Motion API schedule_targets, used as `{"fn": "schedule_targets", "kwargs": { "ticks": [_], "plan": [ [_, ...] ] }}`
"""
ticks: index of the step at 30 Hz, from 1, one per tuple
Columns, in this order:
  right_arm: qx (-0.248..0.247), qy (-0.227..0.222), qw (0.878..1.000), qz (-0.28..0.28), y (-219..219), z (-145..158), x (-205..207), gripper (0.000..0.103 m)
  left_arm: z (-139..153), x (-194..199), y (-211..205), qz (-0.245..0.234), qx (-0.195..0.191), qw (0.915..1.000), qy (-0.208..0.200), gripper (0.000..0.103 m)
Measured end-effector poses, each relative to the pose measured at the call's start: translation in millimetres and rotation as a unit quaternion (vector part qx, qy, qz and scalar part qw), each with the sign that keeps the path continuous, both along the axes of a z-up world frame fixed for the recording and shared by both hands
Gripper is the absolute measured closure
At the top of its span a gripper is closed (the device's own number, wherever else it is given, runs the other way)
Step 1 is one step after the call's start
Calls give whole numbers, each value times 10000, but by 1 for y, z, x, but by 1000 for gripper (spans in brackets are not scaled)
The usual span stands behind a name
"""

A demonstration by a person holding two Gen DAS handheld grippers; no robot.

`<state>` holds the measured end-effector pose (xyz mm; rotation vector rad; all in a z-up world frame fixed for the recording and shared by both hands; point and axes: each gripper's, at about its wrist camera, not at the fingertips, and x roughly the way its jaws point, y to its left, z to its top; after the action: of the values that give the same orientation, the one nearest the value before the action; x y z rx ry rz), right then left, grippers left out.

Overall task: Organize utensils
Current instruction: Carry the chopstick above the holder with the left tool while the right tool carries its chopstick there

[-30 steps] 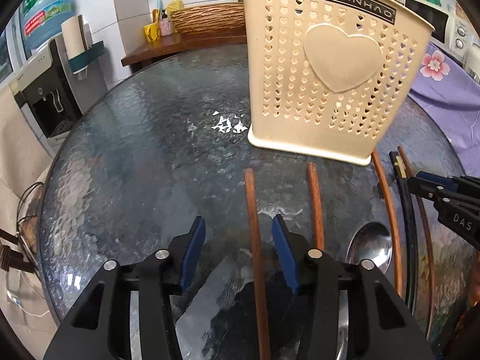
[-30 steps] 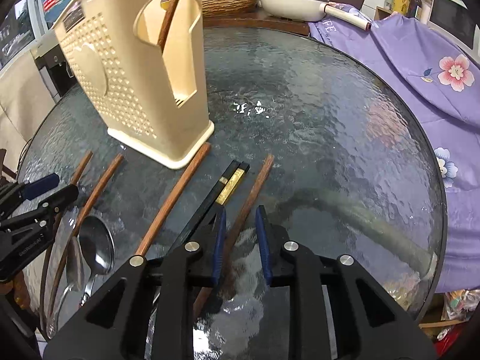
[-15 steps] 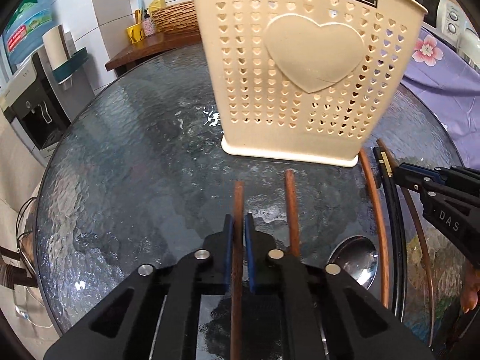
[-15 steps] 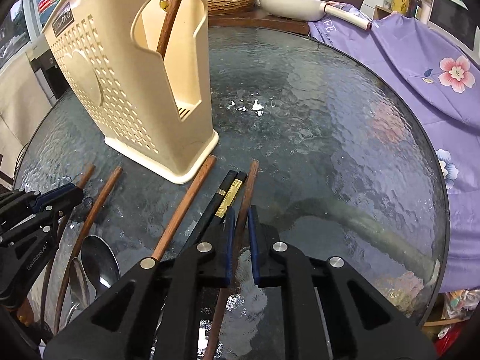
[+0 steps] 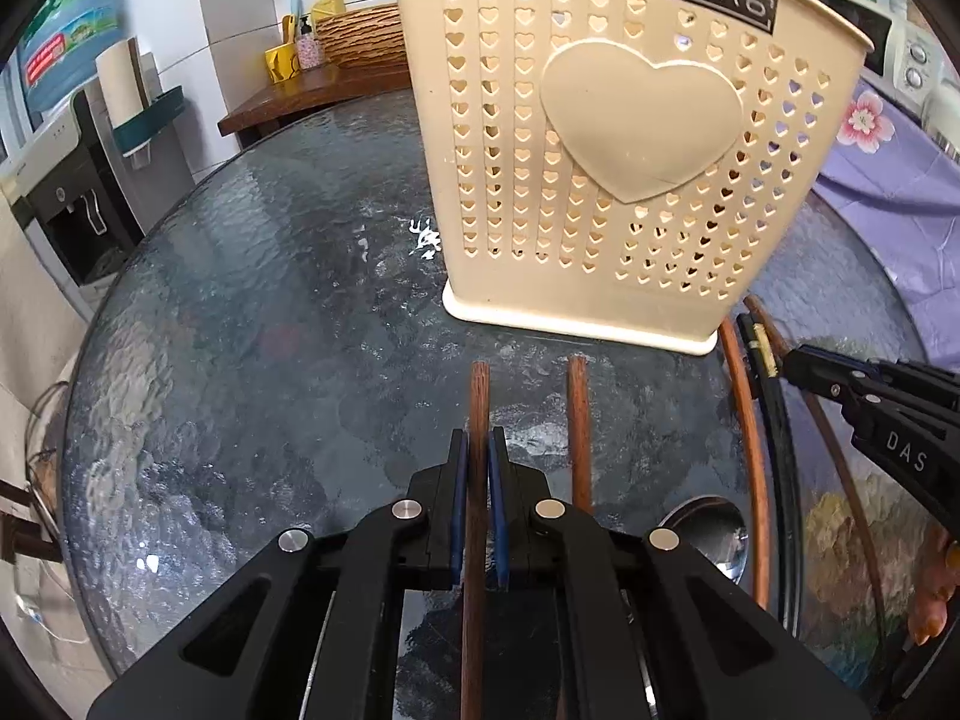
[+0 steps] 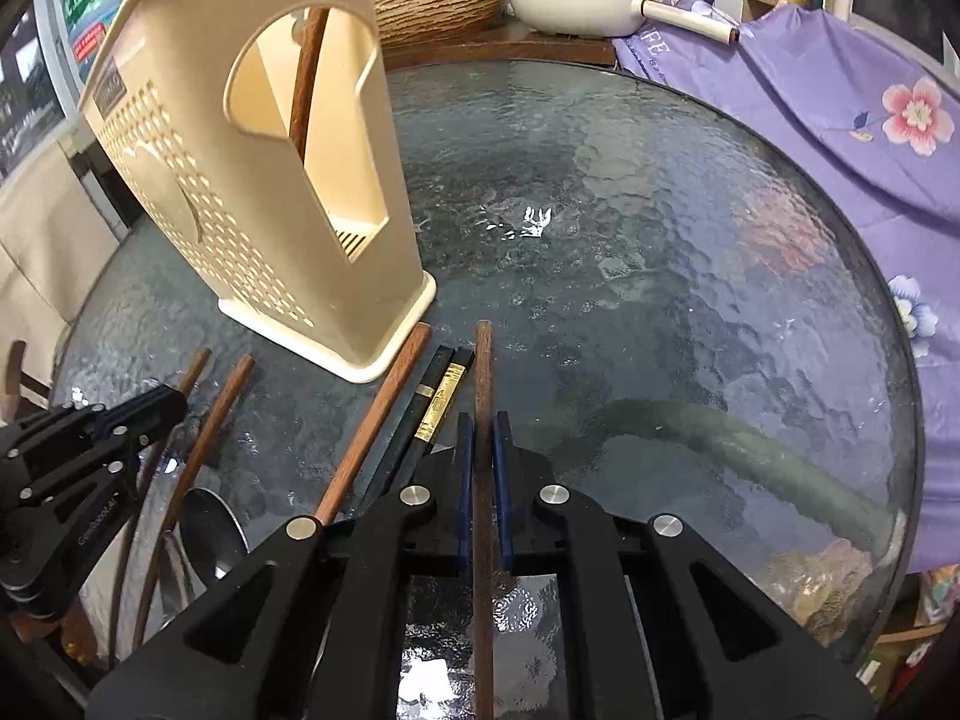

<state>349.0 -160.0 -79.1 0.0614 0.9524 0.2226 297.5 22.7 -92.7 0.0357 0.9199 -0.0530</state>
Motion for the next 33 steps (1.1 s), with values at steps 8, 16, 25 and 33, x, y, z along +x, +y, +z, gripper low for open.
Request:
{"fn": "schedule_targets", "kwargs": {
  "ticks": [8, 16, 25, 33],
  "plan": [
    [650, -457, 9968, 95, -20, 30, -14, 96, 27, -13, 7, 70, -274, 9986, -445, 96],
    [1379, -963, 9848, 445, -32, 77, -34, 96, 74, -41, 16, 96, -630, 9921, -1078, 96],
    [1535, -1702, 9685, 969, -36, 127, -76, 96, 112, -73, 16, -67, -874, 9838, -1564, 96],
    [1743, -1965, 9572, 1211, -46, 160, -101, 96, 140, -98, 22, -210, -988, 9767, -1895, 96]
  ]
}}
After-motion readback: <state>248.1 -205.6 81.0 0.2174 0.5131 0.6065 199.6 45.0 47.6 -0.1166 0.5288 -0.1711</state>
